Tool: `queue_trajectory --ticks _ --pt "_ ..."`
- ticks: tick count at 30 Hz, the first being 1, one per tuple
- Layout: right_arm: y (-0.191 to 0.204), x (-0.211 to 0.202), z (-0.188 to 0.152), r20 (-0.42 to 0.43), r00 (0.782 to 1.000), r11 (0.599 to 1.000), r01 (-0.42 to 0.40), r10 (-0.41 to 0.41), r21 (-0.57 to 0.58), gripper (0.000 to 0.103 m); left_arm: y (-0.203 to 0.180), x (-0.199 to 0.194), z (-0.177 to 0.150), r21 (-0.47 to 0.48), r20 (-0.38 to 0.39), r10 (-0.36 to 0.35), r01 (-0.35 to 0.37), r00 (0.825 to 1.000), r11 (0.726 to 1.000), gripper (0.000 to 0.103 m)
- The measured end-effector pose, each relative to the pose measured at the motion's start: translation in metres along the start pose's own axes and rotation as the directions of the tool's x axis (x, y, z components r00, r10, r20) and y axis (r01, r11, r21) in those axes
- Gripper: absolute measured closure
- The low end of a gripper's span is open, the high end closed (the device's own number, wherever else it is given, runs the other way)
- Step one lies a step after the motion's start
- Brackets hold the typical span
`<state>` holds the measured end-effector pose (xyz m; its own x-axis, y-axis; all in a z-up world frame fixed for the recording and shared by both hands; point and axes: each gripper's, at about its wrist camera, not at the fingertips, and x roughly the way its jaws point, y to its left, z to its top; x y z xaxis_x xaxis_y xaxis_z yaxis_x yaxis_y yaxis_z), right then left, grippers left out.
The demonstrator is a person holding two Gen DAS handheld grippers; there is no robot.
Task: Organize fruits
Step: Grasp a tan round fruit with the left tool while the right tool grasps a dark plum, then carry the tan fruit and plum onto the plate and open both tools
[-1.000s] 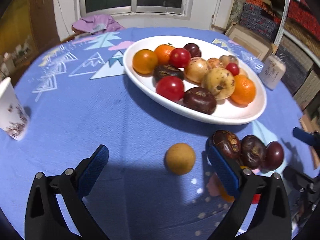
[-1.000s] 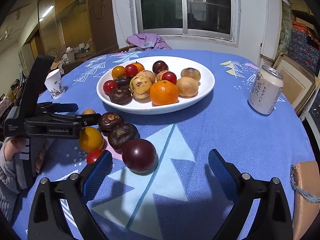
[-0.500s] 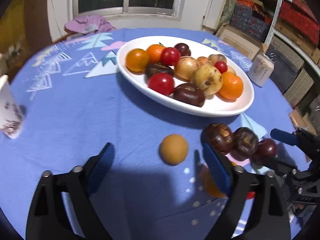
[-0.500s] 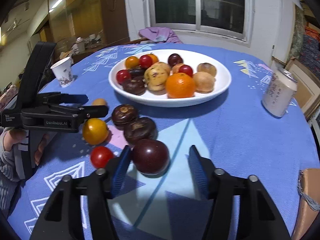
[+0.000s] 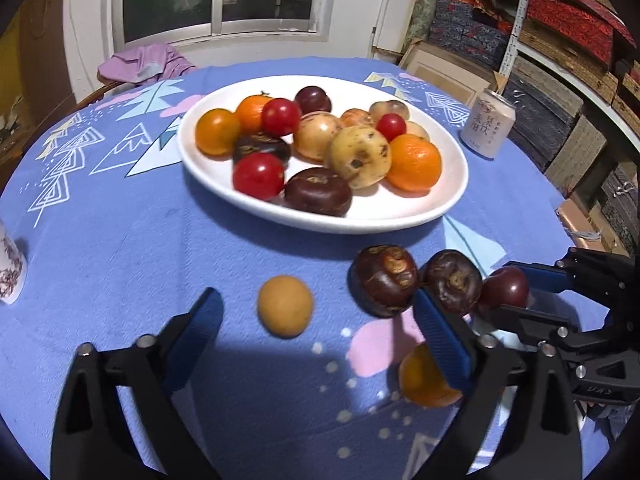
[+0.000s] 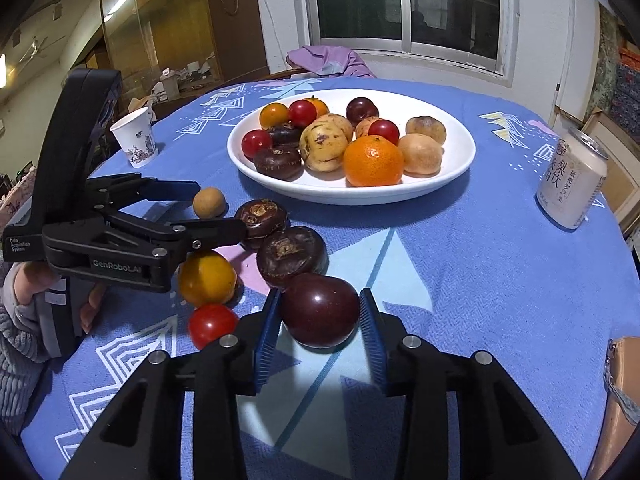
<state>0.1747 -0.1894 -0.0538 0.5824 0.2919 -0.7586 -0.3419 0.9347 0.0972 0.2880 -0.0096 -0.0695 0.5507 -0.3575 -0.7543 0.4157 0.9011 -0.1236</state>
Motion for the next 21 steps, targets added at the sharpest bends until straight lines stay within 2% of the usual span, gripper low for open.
queue_trajectory --ticks 2,5,8,15,17,21 --pt "-0.001 0.0 0.0 -0.004 1.0 1.0 -0.006 0.006 0.005 0.063 -0.003 -0.001 -0.001 0.012 0.006 -0.024 0.024 1.0 1.0 0.029" --pt "0.001 0.002 -0.001 -0.017 1.0 1.0 -0.014 0.014 -0.003 0.063 -0.005 -0.003 -0.001 0.023 0.013 -0.031 0.031 0.999 0.999 0.035" --pt "0.004 0.006 -0.003 -0.035 0.999 1.0 -0.022 0.022 -0.016 0.063 0.0 -0.005 -0.003 0.025 0.009 -0.016 0.016 1.0 1.0 0.036" --pt "0.005 0.006 -0.004 -0.041 0.999 1.0 -0.025 0.024 -0.015 0.063 0.029 -0.004 -0.003 -0.054 -0.007 0.032 -0.032 0.999 0.998 0.039" --pt "0.005 0.006 -0.004 -0.039 0.999 1.0 -0.024 0.023 -0.013 0.063 0.026 -0.004 -0.002 -0.034 -0.007 0.053 -0.054 0.999 0.998 0.039" --pt "0.005 0.007 -0.004 -0.036 0.999 1.0 -0.022 0.022 -0.013 0.063 0.002 0.001 -0.002 0.09 -0.013 0.12 -0.118 0.993 0.989 0.069"
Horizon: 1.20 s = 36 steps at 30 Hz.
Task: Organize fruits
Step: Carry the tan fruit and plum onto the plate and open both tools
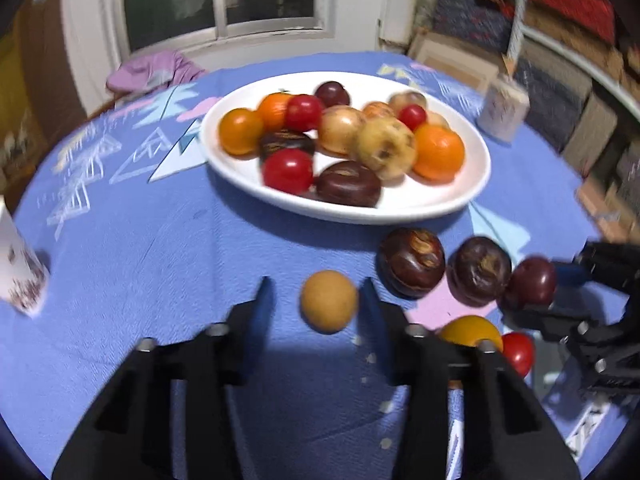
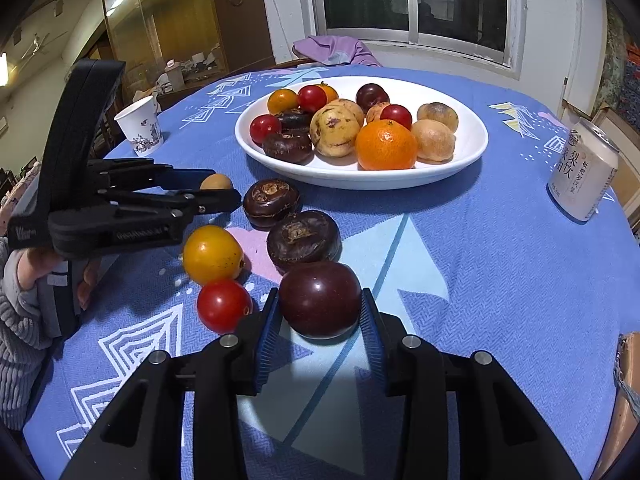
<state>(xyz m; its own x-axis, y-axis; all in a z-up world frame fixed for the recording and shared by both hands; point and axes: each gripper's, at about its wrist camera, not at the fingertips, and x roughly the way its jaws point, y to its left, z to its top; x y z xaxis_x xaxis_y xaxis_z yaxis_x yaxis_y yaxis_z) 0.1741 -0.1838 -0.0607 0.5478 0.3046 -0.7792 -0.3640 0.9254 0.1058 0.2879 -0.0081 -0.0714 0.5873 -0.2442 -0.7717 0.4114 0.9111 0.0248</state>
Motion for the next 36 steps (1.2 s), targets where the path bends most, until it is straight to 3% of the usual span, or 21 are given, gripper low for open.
queue_trajectory --ticks 2,6,11,15,20,23,26,32,36 --pt "-0.001 0.0 0.0 0.0 1.0 1.0 0.0 0.0 0.0 0.063 -0.008 -0.001 0.0 0.036 0.006 0.002 -0.002 1.0 0.999 0.077" --pt "0.0 0.0 0.0 -0.001 1.0 1.0 -0.002 0.002 0.002 0.064 -0.015 -0.003 -0.001 0.05 0.009 0.02 -0.021 1.0 0.999 0.077" --pt "-0.008 -0.006 0.003 0.016 1.0 0.999 0.005 -0.006 0.038 0.064 -0.017 -0.012 -0.004 -0.009 0.033 0.032 -0.032 0.999 0.999 0.077" --pt "-0.021 -0.048 0.015 0.154 0.988 0.995 -0.015 -0.001 0.104 0.065 -0.019 -0.041 0.006 -0.027 0.101 0.027 -0.025 0.995 0.999 0.077" --pt "-0.034 -0.112 0.057 0.339 0.941 0.99 -0.024 -0.024 0.137 0.065 -0.016 -0.099 0.056 -0.058 0.241 0.033 -0.019 0.97 0.998 0.077" --pt "-0.044 -0.124 0.096 0.39 0.92 0.987 -0.022 -0.042 0.158 0.065 -0.015 -0.109 0.09 -0.078 0.276 0.038 -0.017 0.96 0.997 0.077" --pt "-0.053 -0.105 0.125 0.396 0.917 0.981 -0.03 -0.05 0.193 0.065 -0.017 -0.093 0.107 -0.093 0.27 0.046 -0.022 0.962 0.995 0.077" --pt "-0.064 -0.013 0.148 0.27 0.963 0.972 -0.047 -0.017 0.229 0.065 -0.013 -0.01 0.103 -0.139 0.155 0.043 -0.021 0.987 0.99 0.077" --pt "-0.065 0.027 0.152 0.214 0.976 0.971 -0.029 -0.023 0.236 0.065 -0.003 0.017 0.095 -0.156 0.125 0.035 -0.015 0.992 0.988 0.077"
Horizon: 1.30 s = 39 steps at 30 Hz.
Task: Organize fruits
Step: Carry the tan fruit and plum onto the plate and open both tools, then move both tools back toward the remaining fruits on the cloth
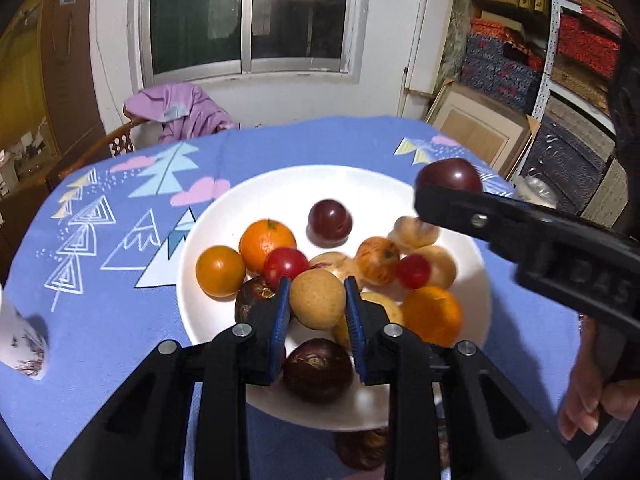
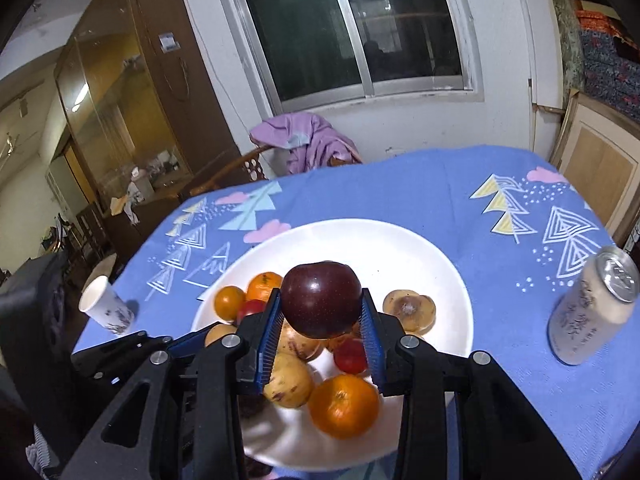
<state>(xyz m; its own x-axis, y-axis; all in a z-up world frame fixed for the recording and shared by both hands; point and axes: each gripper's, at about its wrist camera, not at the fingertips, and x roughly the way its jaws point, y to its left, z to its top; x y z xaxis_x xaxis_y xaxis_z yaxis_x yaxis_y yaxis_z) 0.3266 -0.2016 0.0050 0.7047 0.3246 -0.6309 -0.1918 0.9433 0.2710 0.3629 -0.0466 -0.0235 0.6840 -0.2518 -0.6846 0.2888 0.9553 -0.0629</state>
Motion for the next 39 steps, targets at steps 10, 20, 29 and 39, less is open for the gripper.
queue_trajectory --ticks 10,20,29,39 --pt "-0.01 0.05 -0.009 -0.072 0.997 0.999 0.042 -0.042 -0.007 0.065 0.003 0.026 -0.005 0.027 -0.006 0.02 -0.02 1.0 0.999 0.076" --pt "-0.008 0.051 -0.012 -0.058 0.997 0.998 0.058 -0.059 -0.028 0.052 0.012 0.024 -0.006 -0.009 0.016 0.086 -0.086 0.996 0.996 0.043" --pt "-0.011 0.032 -0.009 -0.015 0.998 0.998 0.068 -0.068 -0.011 0.041 0.007 0.014 -0.008 0.027 0.064 0.136 -0.138 0.989 0.99 0.028" --pt "0.01 -0.044 -0.018 0.051 0.998 0.999 0.042 -0.041 -0.03 0.038 0.001 -0.037 -0.026 0.029 0.082 0.121 -0.124 0.989 0.992 0.016"
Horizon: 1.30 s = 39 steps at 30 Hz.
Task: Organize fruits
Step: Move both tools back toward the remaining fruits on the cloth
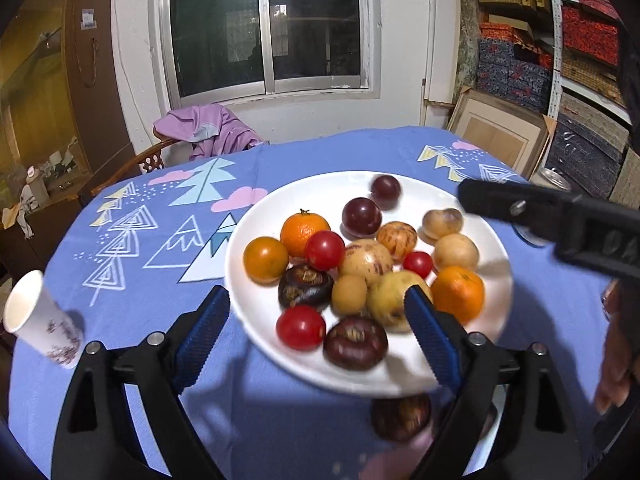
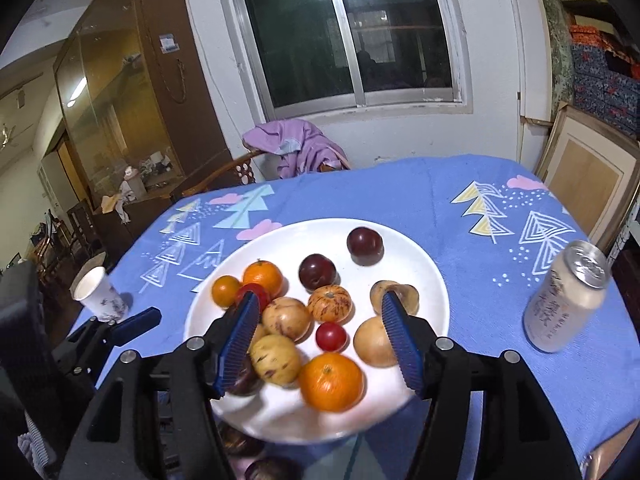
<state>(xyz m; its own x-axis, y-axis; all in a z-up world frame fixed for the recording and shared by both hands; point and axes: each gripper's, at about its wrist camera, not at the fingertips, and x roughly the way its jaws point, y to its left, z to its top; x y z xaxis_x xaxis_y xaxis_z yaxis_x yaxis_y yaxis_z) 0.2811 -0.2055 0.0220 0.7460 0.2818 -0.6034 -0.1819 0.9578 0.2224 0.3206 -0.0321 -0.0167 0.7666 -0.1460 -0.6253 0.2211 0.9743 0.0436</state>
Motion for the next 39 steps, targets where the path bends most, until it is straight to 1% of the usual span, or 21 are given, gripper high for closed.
queue_trajectory --ticks 1,4,5,8,10,11,12,14,17,19,21,24,26,30,34,37,39 --pt "0.002 -0.009 -0.002 0.006 1.0 1.0 -0.007 0.007 -0.002 0.037 0.0 -0.008 -0.004 0.002 -0.004 -0.011 0.011 1.0 1.0 0.016" --pt "0.004 -0.042 -0.017 0.03 0.999 1.0 -0.03 0.031 -0.008 0.03 -0.002 -0.029 -0.023 -0.002 -0.015 -0.05 0.05 0.999 0.999 0.013" --pt "0.003 -0.055 -0.026 0.044 0.998 0.999 -0.037 0.038 -0.005 0.026 -0.003 -0.034 -0.031 -0.004 -0.02 -0.062 0.062 0.998 0.998 0.012" --pt "-0.007 -0.082 -0.051 0.069 0.997 0.999 -0.044 0.043 0.013 0.021 -0.01 -0.051 -0.056 -0.002 -0.054 -0.114 0.114 0.992 0.993 0.012" --pt "-0.017 -0.096 -0.07 0.08 0.996 0.999 -0.043 0.04 0.032 0.018 -0.015 -0.06 -0.067 0.007 -0.059 -0.14 0.141 0.988 0.99 0.01" --pt "-0.022 -0.099 -0.077 0.077 0.996 0.999 -0.036 0.033 0.04 0.016 -0.017 -0.063 -0.072 0.016 -0.06 -0.146 0.147 0.987 0.989 0.008" --pt "-0.028 -0.101 -0.084 0.064 0.998 0.998 -0.023 0.019 0.051 0.015 -0.021 -0.067 -0.079 0.031 -0.064 -0.148 0.15 0.987 0.988 0.008" --pt "-0.037 -0.102 -0.089 0.042 0.999 0.997 -0.026 0.023 0.076 0.015 -0.027 -0.068 -0.087 0.052 -0.076 -0.15 0.154 0.986 0.987 0.008" --pt "-0.046 -0.102 -0.088 0.039 0.998 0.991 -0.045 0.041 0.122 0.014 -0.034 -0.064 -0.093 0.069 -0.097 -0.149 0.156 0.984 0.985 0.008" --pt "-0.047 -0.103 -0.087 0.039 0.998 0.991 -0.051 0.047 0.126 0.013 -0.037 -0.057 -0.097 0.079 -0.121 -0.14 0.15 0.983 0.985 0.008" --pt "-0.046 -0.104 -0.088 0.042 0.998 0.991 -0.055 0.05 0.121 0.011 -0.033 -0.053 -0.095 0.064 -0.131 -0.158 0.168 0.979 0.984 0.006" --pt "-0.043 -0.103 -0.09 0.036 0.998 0.993 -0.054 0.051 0.109 0.01 -0.026 -0.051 -0.095 0.041 -0.131 -0.158 0.164 0.979 0.986 0.006" --pt "-0.042 -0.102 -0.091 0.026 0.998 0.993 -0.056 0.053 0.106 0.01 -0.018 -0.05 -0.094 0.025 -0.131 -0.145 0.149 0.981 0.988 0.005" --pt "-0.041 -0.101 -0.091 0.022 0.998 0.992 -0.062 0.06 0.106 0.01 0.013 -0.045 -0.095 -0.047 -0.147 -0.085 0.079 0.986 0.996 0.005" --pt "-0.039 -0.102 -0.091 0.022 0.998 0.992 -0.066 0.064 0.106 0.01 0.049 -0.046 -0.098 -0.143 -0.15 -0.037 0.016 0.988 0.99 0.005" --pt "-0.039 -0.102 -0.092 0.021 0.998 0.992 -0.069 0.067 0.107 0.01 0.071 -0.055 -0.101 -0.214 -0.133 -0.032 0.003 0.991 0.977 0.005" --pt "-0.038 -0.102 -0.091 0.02 0.998 0.992 -0.068 0.066 0.104 0.01 0.072 -0.058 -0.1 -0.226 -0.116 -0.043 0.016 0.992 0.974 0.005"
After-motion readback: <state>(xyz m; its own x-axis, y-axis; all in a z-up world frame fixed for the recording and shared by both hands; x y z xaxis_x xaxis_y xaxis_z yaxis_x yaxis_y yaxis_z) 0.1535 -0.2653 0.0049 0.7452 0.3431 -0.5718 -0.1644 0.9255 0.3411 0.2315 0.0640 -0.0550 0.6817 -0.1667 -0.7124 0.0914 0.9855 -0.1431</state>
